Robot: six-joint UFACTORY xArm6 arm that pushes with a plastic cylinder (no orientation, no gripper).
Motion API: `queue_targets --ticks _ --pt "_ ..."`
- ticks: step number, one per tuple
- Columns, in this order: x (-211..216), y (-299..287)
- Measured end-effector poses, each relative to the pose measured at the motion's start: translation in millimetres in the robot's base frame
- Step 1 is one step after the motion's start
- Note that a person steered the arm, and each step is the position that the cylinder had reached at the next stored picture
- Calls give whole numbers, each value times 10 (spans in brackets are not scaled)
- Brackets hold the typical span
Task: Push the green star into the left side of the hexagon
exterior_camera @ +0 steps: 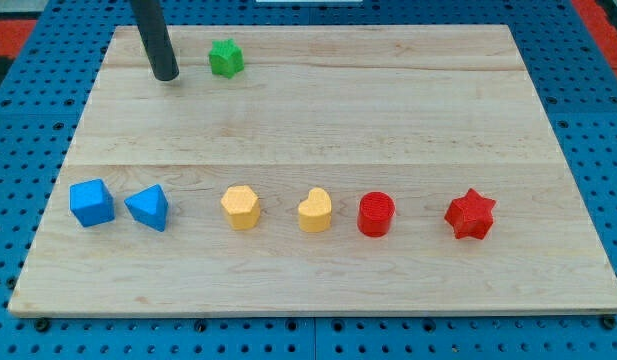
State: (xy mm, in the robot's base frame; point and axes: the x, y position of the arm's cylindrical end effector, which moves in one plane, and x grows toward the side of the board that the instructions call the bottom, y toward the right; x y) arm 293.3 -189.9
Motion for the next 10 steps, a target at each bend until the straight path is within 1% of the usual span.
queue_targets --ticks 1,2,3,4,5,6,7,8,9,10 --pt "-223 71" --pt "-454 719" --pt "-393 1351" --pt "-116 1434" --pt "-535 1679" --pt "-465 2125" --pt "183 2241" --pt "331 1594" --pt "395 1156" --pt "398 1039"
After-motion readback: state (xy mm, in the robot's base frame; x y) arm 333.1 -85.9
